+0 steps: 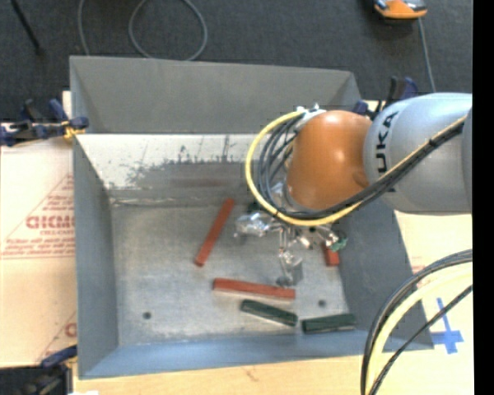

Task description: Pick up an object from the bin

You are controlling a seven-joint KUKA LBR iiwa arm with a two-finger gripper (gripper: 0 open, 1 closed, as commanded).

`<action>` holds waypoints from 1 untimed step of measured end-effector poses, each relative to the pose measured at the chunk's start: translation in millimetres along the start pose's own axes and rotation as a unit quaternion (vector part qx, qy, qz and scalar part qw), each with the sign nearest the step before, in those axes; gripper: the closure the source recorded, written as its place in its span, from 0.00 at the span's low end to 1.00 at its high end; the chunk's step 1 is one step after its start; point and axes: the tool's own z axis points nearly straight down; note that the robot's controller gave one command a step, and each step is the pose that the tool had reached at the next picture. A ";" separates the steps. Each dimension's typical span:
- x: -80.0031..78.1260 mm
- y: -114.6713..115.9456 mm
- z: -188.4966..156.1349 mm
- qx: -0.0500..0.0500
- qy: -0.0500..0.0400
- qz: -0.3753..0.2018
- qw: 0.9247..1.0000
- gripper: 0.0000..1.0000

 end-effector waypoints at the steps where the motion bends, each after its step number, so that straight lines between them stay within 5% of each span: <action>1: 48.3 64.2 32.8 -0.002 0.001 -0.020 1.000 0.00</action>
Offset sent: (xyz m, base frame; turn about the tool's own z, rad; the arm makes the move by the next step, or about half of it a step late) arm -0.0746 0.0235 -0.0320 -0.0380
